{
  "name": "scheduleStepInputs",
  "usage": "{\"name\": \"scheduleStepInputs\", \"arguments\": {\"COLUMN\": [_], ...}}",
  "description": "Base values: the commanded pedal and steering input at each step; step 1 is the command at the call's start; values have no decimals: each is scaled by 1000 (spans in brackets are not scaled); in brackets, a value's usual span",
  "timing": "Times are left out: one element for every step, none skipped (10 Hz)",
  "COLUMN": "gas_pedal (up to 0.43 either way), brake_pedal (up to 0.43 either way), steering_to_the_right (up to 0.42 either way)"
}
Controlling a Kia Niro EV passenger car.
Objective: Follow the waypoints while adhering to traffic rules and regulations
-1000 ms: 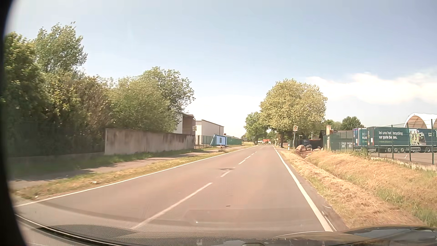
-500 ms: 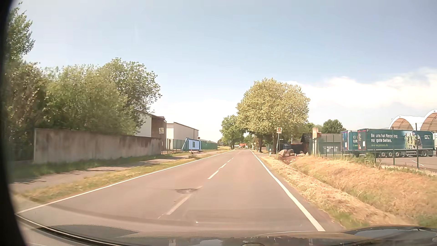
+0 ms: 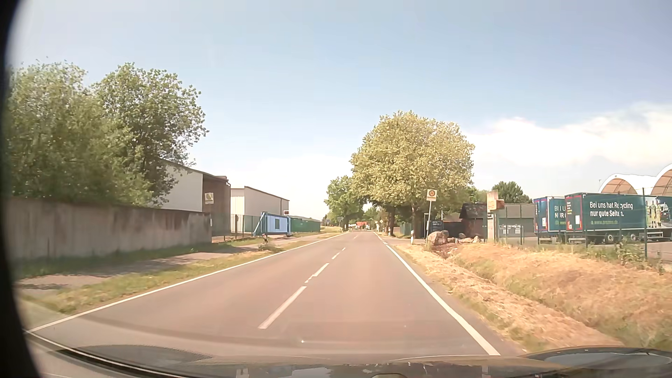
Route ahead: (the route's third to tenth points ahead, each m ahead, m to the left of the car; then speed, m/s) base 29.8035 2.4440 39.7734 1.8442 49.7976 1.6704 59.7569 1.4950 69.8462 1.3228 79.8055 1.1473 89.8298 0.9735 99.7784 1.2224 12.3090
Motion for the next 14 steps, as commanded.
{"name": "scheduleStepInputs", "arguments": {"gas_pedal": [480,480,480,480,480,480,469,461,461,429,421,421,421,421], "brake_pedal": [0,0,0,0,0,0,0,0,0,0,0,0,0,0], "steering_to_the_right": [9,9,9,10,10,10,5,1,1,1,1,2,3,4]}}
